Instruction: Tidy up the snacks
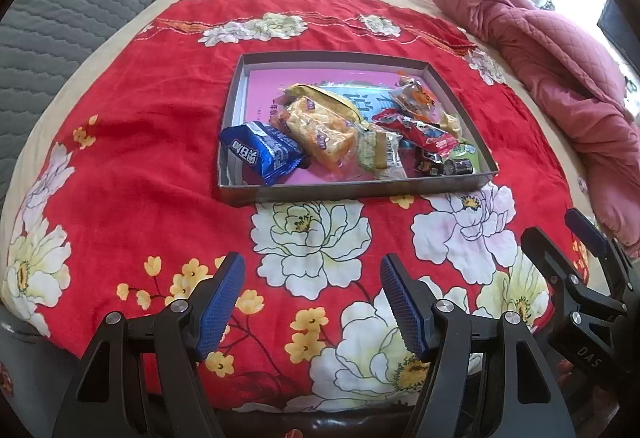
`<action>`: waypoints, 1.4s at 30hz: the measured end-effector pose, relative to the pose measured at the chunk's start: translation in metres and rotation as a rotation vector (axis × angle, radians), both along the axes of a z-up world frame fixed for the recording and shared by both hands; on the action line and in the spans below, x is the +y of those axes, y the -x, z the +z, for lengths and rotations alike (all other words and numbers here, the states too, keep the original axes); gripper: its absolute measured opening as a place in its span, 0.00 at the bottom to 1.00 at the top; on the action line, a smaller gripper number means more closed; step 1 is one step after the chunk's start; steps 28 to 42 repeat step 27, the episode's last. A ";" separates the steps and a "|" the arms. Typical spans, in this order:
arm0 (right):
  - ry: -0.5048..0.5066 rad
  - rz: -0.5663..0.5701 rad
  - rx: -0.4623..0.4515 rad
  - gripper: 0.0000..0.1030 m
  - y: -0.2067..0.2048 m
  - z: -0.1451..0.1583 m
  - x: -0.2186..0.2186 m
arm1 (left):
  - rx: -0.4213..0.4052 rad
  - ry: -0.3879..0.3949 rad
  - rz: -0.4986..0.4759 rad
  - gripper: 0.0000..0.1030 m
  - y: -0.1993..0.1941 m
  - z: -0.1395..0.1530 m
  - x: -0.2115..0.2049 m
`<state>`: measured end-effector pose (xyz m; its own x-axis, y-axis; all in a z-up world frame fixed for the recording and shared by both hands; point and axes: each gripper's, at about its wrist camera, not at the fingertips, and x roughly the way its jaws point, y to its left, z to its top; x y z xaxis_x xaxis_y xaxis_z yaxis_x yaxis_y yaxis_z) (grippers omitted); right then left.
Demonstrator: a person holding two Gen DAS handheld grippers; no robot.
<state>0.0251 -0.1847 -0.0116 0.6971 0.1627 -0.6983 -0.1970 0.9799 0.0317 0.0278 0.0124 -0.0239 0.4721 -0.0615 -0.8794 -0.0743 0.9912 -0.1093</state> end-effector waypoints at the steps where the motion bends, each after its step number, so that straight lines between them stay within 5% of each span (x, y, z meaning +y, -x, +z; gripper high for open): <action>1: 0.000 0.000 -0.001 0.89 0.000 0.000 0.000 | 0.000 -0.002 0.001 0.70 0.000 0.000 0.000; 19: -0.010 -0.002 -0.004 0.89 -0.001 -0.003 -0.001 | -0.053 0.008 -0.003 0.70 0.002 0.003 0.001; 27: -0.041 -0.038 0.027 0.90 -0.024 -0.016 -0.014 | -0.109 0.006 0.118 0.70 -0.027 -0.003 0.053; 42: -0.041 -0.038 0.027 0.90 -0.024 -0.016 -0.014 | -0.109 0.006 0.118 0.70 -0.027 -0.003 0.053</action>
